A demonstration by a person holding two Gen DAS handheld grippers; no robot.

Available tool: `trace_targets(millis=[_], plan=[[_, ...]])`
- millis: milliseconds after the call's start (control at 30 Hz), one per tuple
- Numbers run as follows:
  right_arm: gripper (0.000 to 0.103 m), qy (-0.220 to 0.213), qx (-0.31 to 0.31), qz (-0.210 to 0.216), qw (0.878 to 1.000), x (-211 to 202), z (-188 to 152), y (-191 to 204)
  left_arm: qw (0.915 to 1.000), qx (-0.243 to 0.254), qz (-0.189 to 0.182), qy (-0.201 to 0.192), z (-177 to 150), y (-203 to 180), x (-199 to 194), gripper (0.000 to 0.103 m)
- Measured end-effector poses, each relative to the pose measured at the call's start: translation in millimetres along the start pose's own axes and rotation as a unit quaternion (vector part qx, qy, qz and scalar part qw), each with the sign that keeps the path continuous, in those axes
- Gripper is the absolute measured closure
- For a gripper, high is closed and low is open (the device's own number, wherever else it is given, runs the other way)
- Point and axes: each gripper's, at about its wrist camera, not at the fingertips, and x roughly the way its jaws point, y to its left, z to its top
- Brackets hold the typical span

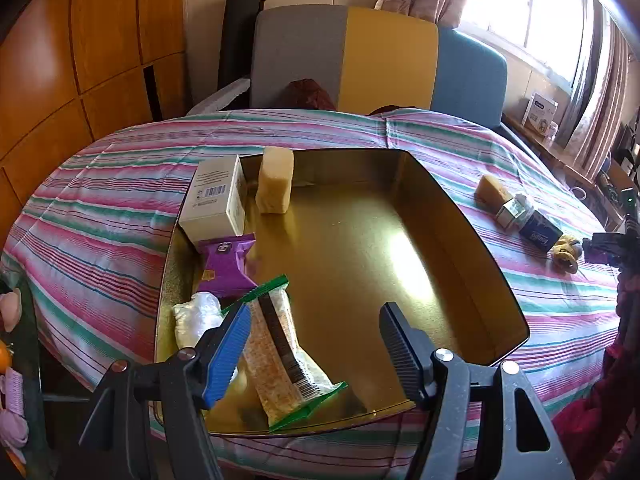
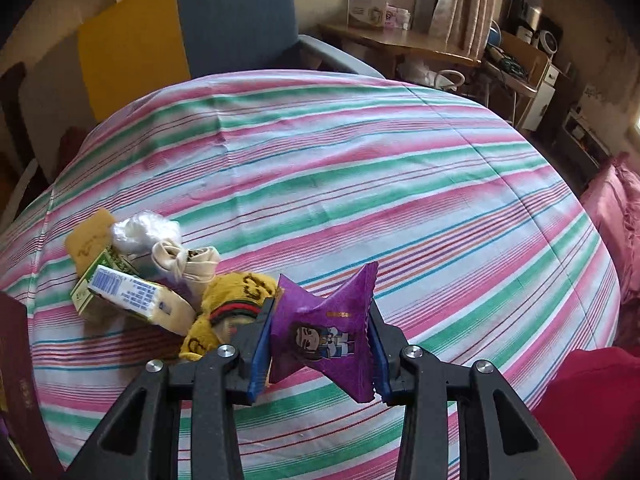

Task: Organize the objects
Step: 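Carry the purple packet over the tray and release it with the right tool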

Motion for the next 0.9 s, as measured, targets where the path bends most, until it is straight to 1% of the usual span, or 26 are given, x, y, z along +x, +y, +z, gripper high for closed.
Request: trace_targets(millis=[100,200,233,333,400,500,600,667,800,900], plan=[[0.061,-0.01,0.011,0.009,1.0,-3,2,-2,1.0,0.005,0.006,-0.001,0,2,-1,0.036],[0.061,-0.03,0.006,0.018,0.999,-11,2,2,0.9999,-0.004,0.008,0.005,-1,8,2,0.036],[0.061,-0.034,0.005,0.026,0.999,-14,2,3,0.9999,-0.005,0.009,0.006,-1,10,2,0.036],[0.061,-0.028,0.007,0.079,0.996,-26,-2,12,0.9998,-0.007,0.013,0.011,-2,15,5,0.036],[0.061,-0.038,-0.017,0.111,0.993,-43,-7,36,0.9998,-0.011,0.013,0.014,-3,18,7,0.036],[0.061,-0.04,-0.073,0.176,0.981,-70,-18,88,0.9997,-0.018,0.013,0.012,-3,23,5,0.036],[0.061,-0.03,-0.12,0.231,0.965,-89,-34,145,0.9997,-0.019,0.013,0.011,-2,30,3,0.036],[0.061,-0.015,-0.154,0.264,0.952,-100,-49,185,0.9996,-0.025,0.011,0.011,-2,37,1,0.036],[0.061,0.01,-0.217,0.291,0.932,-109,-86,253,0.9985,-0.053,0.014,0.007,-2,59,-6,0.036],[0.061,0.034,-0.254,0.296,0.92,-106,-113,295,0.9972,-0.068,0.028,0.008,-1,73,-8,0.036]])
